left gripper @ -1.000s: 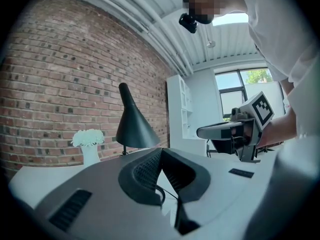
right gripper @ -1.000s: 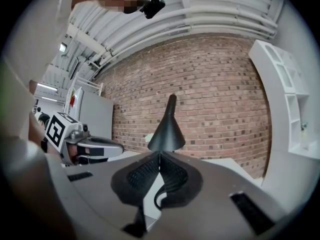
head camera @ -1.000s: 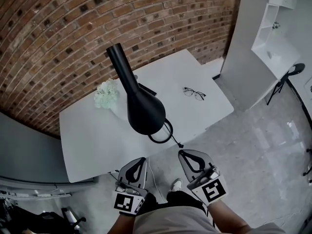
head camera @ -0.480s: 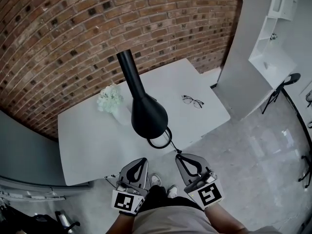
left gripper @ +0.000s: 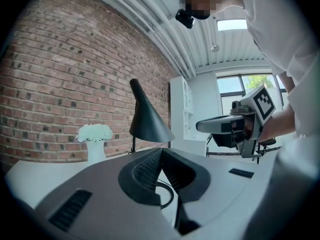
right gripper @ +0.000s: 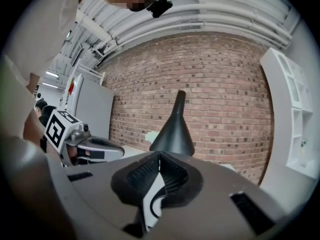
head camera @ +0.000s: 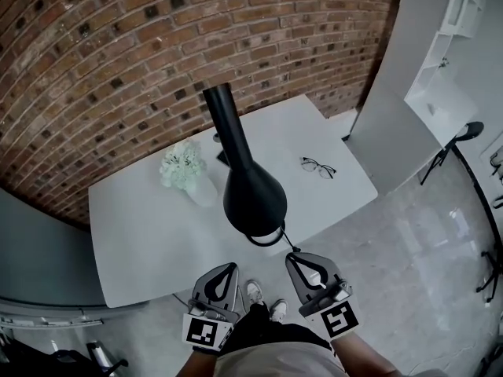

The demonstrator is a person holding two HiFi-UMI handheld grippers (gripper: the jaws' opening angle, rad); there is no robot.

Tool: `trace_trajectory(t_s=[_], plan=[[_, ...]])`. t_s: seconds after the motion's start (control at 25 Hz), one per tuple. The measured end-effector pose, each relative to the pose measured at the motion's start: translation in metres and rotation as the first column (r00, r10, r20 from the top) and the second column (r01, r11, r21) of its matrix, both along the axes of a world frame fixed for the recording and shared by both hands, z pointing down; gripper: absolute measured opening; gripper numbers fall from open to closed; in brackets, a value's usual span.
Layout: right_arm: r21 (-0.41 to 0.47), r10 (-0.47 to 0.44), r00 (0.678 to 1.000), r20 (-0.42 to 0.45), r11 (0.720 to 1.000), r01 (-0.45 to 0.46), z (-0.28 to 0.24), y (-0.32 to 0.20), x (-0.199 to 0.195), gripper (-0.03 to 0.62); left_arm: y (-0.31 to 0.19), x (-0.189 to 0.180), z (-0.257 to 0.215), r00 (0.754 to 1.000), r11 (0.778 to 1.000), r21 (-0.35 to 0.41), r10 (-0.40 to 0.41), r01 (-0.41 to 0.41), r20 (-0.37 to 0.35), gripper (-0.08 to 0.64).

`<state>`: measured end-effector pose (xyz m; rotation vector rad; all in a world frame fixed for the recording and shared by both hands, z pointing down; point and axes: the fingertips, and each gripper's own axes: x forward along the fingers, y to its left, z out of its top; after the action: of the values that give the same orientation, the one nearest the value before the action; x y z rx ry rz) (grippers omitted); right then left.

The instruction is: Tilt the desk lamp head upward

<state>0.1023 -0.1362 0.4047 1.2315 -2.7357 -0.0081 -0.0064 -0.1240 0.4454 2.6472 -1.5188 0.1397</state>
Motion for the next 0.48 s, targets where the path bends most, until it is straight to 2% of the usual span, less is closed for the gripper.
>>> trace_trajectory(t_s=[0.36, 0.48], plan=[[-0.005, 0.023, 1.0, -0.017, 1.0, -0.023, 0.006, -0.013, -0.027, 0.017, -0.028, -0.015, 0.002, 0.998, 0.998, 0.025, 0.054, -0.053, -0.017, 0.006], [-0.008, 0.037, 0.998, -0.046, 0.999, -0.038, 0.017, -0.015, -0.029, 0.017, -0.037, -0.019, 0.01, 0.997, 0.998, 0.018, 0.066, -0.066, -0.028, 0.006]])
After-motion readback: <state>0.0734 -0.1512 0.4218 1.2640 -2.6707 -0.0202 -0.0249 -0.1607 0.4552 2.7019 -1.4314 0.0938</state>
